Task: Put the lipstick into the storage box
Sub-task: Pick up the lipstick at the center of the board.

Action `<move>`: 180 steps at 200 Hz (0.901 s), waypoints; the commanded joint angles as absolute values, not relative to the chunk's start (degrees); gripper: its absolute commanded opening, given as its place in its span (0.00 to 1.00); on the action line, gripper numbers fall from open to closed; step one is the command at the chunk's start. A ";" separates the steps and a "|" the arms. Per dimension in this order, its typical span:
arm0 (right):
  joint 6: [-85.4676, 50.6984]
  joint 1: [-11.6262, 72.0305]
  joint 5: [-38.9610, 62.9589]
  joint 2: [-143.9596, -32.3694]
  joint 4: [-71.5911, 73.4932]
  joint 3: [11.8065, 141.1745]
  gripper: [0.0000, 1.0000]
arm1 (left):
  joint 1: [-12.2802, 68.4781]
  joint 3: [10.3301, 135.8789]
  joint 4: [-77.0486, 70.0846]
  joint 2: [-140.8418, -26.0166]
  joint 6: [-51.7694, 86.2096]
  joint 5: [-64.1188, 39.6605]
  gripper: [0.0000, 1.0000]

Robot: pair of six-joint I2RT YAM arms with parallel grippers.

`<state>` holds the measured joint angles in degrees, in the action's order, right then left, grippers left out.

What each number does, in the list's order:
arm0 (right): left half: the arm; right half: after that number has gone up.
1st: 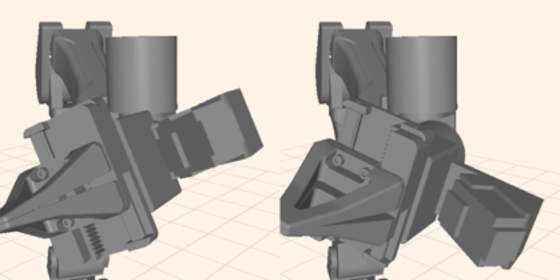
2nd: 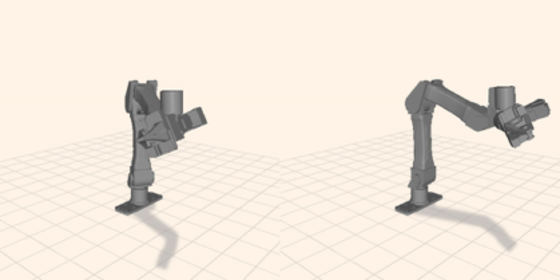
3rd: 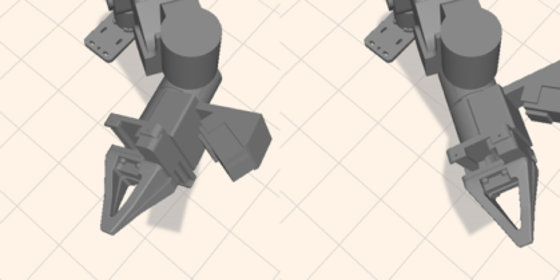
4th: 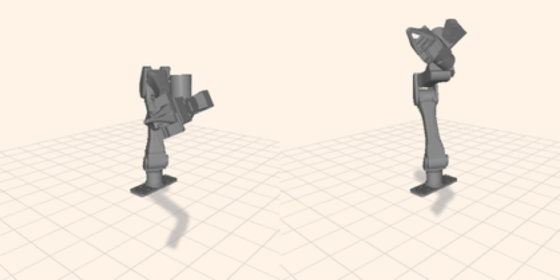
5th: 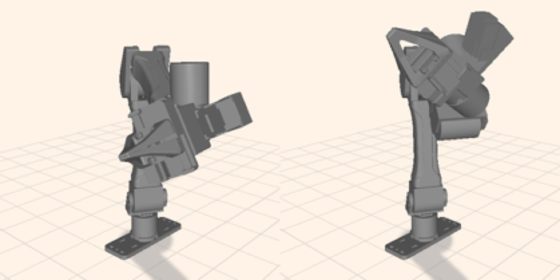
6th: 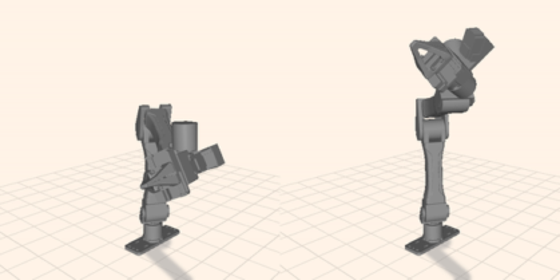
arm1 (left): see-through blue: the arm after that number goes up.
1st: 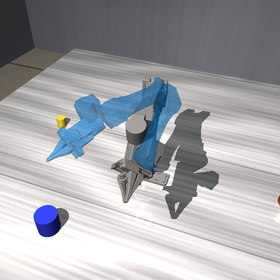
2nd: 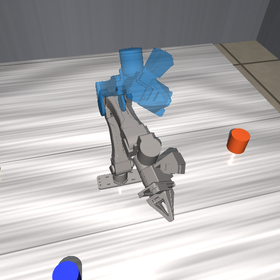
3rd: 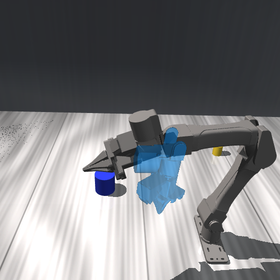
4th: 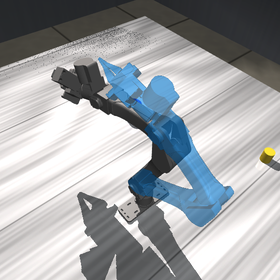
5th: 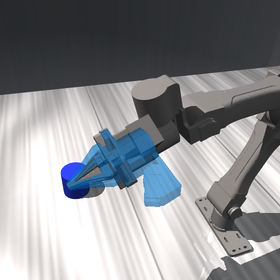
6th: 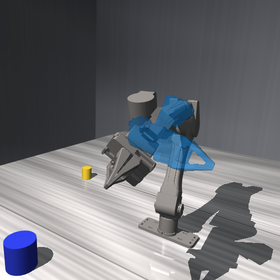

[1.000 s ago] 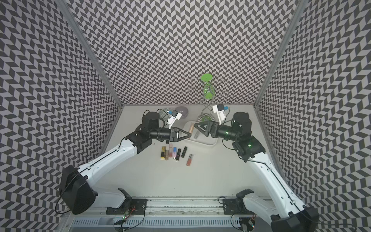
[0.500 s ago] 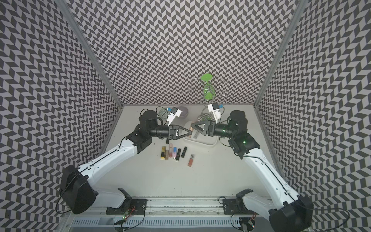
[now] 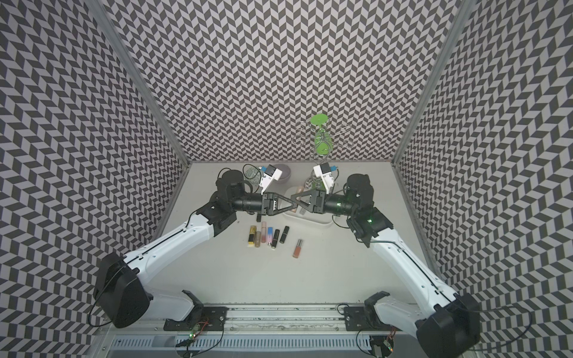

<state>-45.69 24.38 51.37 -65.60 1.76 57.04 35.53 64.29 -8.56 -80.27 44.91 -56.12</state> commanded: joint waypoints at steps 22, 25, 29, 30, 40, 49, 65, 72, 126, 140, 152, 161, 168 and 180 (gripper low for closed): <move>-46.05 24.96 49.34 -65.20 6.44 56.97 0.31 | 35.88 65.67 -10.44 -81.11 45.18 -56.60 0.16; -46.01 24.96 49.23 -65.21 6.55 56.96 0.30 | 35.93 65.66 -10.53 -81.10 45.18 -56.60 0.16; -46.12 24.94 49.13 -65.21 6.55 56.94 0.29 | 35.89 65.65 -10.61 -81.20 45.24 -56.58 0.16; -46.13 24.91 49.09 -65.21 6.57 56.95 0.29 | 35.96 65.65 -10.62 -81.20 45.25 -56.55 0.16; -46.22 24.96 48.86 -65.21 6.86 56.82 0.26 | 35.95 65.76 -10.63 -81.43 45.26 -56.60 0.16; -46.29 24.96 48.75 -65.26 6.99 56.86 0.24 | 35.96 65.87 -10.72 -81.54 45.31 -56.60 0.16; -46.33 24.92 48.70 -65.34 7.22 56.87 0.22 | 36.01 66.09 -10.90 -81.98 45.44 -56.58 0.16; -46.32 24.87 48.78 -65.39 7.23 56.81 0.20 | 35.95 66.16 -10.98 -82.14 45.57 -56.68 0.16; -43.13 24.66 45.86 -65.60 1.57 58.40 0.17 | 35.70 66.63 -10.27 -82.84 45.15 -55.98 0.43; -39.19 24.31 41.95 -66.91 -5.85 61.19 0.17 | 35.30 66.95 -8.69 -82.39 44.12 -54.93 0.53; -35.92 23.96 38.33 -68.81 -12.18 64.02 0.16 | 34.80 67.38 -7.08 -81.94 43.15 -54.06 0.60; -34.23 23.54 35.97 -70.44 -15.74 65.74 0.16 | 34.33 67.66 -5.60 -81.47 42.18 -53.18 0.63; -33.32 23.22 34.31 -71.53 -18.01 67.02 0.16 | 34.07 67.90 -4.16 -81.01 41.12 -52.24 0.64; -32.30 22.65 32.13 -73.64 -20.99 68.85 0.16 | 33.56 68.42 0.26 -80.02 38.45 -49.25 0.66</move>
<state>-38.04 23.77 39.75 -70.32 -11.60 65.01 34.72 65.95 -6.50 -82.39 43.35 -53.93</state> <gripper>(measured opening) 0.240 0.650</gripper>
